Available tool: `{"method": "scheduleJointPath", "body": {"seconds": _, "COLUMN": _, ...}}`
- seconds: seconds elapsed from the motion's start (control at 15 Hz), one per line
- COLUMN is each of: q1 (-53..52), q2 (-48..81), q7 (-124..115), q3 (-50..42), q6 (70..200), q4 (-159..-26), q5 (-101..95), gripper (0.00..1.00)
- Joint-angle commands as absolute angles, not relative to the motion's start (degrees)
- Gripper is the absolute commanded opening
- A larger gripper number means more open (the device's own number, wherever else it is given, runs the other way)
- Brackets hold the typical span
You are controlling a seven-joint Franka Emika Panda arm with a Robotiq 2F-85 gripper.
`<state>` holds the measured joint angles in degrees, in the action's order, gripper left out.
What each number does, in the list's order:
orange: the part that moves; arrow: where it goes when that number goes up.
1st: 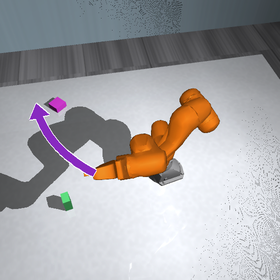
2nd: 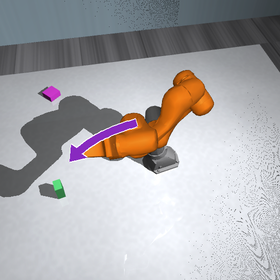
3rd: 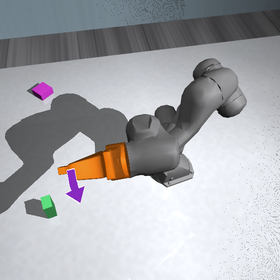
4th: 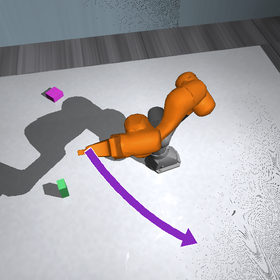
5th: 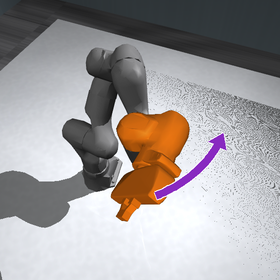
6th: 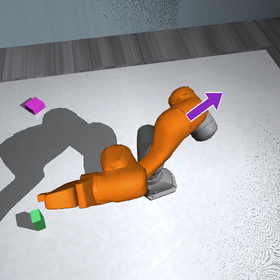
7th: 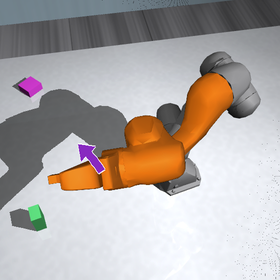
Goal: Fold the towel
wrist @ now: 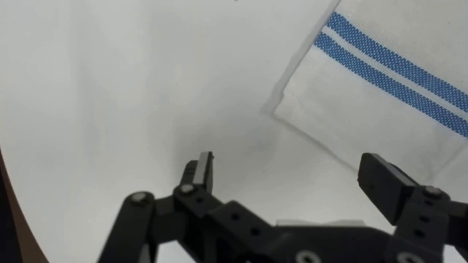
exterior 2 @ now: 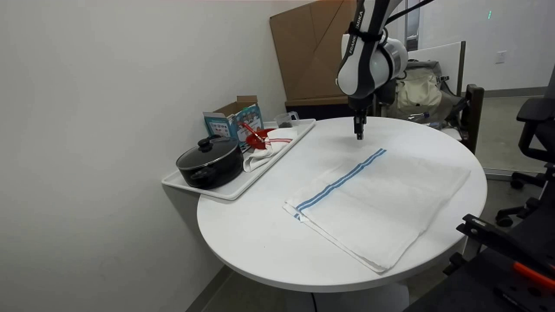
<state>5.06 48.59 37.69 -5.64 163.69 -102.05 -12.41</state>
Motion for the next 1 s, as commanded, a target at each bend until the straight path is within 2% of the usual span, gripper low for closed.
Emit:
{"method": "scheduleJointPath", "body": {"seconds": 0.0, "q1": 5.85, "q2": 52.60, "q7": 35.21, "q3": -4.29, "q6": 159.91, "q4": -96.79, "q5": -14.68, "gripper": 1.00}}
{"method": "scheduleJointPath", "body": {"seconds": 0.6, "q1": 8.78, "q2": 57.06, "q7": 35.77, "q3": -2.44, "q6": 152.63, "q4": -90.48, "q5": -13.80, "gripper": 1.00}}
{"method": "scheduleJointPath", "body": {"seconds": 0.67, "q1": 8.93, "q2": 57.46, "q7": 35.77, "q3": -2.39, "q6": 152.35, "q4": -90.15, "q5": -13.83, "gripper": 0.91}}
{"method": "scheduleJointPath", "body": {"seconds": 0.73, "q1": 9.11, "q2": 57.80, "q7": 35.83, "q3": -2.24, "q6": 152.05, "q4": -89.90, "q5": -13.79, "gripper": 0.73}}
{"method": "scheduleJointPath", "body": {"seconds": 0.87, "q1": 9.29, "q2": 58.35, "q7": 35.99, "q3": -1.84, "q6": 151.84, "q4": -89.56, "q5": -13.75, "gripper": 0.64}}
{"method": "scheduleJointPath", "body": {"seconds": 0.93, "q1": 9.38, "q2": 58.64, "q7": 36.09, "q3": -1.57, "q6": 151.86, "q4": -89.39, "q5": -13.70, "gripper": 0.54}}
